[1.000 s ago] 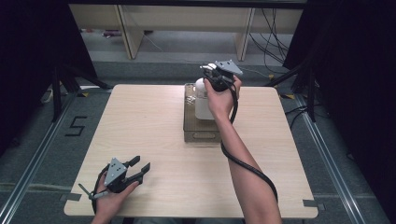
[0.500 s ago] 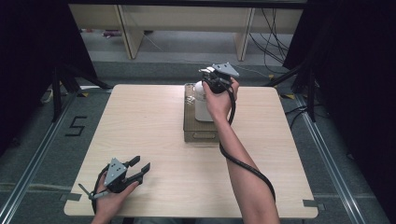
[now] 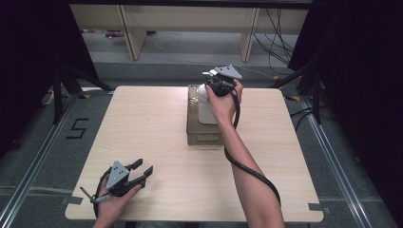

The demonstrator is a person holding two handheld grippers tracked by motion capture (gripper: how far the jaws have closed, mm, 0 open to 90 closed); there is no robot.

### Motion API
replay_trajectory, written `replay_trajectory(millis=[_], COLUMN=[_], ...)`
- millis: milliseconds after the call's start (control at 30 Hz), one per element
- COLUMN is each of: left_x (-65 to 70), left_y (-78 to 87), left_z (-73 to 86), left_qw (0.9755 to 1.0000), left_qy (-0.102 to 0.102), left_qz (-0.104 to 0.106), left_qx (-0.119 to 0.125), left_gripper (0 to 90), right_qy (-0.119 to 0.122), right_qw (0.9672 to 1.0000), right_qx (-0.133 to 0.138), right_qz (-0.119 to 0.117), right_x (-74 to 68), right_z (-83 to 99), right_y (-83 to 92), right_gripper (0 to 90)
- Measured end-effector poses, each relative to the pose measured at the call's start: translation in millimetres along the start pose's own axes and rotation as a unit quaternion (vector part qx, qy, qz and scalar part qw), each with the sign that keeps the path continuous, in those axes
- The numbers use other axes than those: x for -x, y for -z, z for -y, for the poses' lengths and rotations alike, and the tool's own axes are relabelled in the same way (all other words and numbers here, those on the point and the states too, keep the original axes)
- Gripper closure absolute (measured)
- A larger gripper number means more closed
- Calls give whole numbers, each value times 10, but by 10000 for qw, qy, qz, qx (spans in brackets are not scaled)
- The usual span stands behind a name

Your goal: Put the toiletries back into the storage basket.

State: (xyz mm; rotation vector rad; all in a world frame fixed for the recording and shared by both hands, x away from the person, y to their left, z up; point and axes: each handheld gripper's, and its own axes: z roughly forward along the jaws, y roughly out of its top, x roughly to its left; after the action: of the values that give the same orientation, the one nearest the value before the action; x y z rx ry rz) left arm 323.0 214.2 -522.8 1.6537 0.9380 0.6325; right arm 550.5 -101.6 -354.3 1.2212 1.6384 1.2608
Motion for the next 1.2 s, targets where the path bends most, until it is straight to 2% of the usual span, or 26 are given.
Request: replay_trajectory(millis=[67, 133, 300, 367, 500, 667, 767, 867, 1000, 1033, 1200], left_x=[0, 4, 4, 4, 5, 5, 5, 4, 5, 5, 6], left_y=[-1, 8, 9, 8, 8, 7, 8, 8, 7, 7, 8], left_z=[0, -4, -4, -4, -4, -5, -4, -4, -4, -4, -4], left_qw=[10000, 10000, 10000, 10000, 10000, 10000, 10000, 10000, 10000, 10000, 10000], left_qy=[0, -24, -16, -10, -26, -32, -29, -18, -20, -20, -35], left_qz=[1, -33, -33, -36, -34, -35, -40, -42, -44, -46, -47], left_qx=[-6, -70, -60, -59, -60, -76, -68, -66, -70, -67, -66], left_gripper=[468, 467, 467, 467, 467, 467, 467, 467, 466, 466, 466], right_qy=[10, 121, 85, 74, 4, 53, -63, 4, 1, -87, -45], right_qw=[10000, 9999, 9999, 9999, 9998, 9998, 9996, 9996, 9995, 9993, 9993], right_qx=[-16, -10, -54, -95, -179, -180, -265, -261, -255, -296, -255], right_qz=[15, 70, 102, 112, 55, -73, -84, -125, -174, -207, -278], right_x=[-4, -30, -65, -61, -43, -20, -13, 11, 29, 27, 45], right_z=[-4, -11, -1, 7, 25, 52, 76, 83, 100, 116, 145], right_y=[14, 39, 60, 75, 105, 150, 219, 245, 314, 360, 458], right_gripper=[496, 424, 341, 281, 254, 243, 234, 231, 226, 226, 229])
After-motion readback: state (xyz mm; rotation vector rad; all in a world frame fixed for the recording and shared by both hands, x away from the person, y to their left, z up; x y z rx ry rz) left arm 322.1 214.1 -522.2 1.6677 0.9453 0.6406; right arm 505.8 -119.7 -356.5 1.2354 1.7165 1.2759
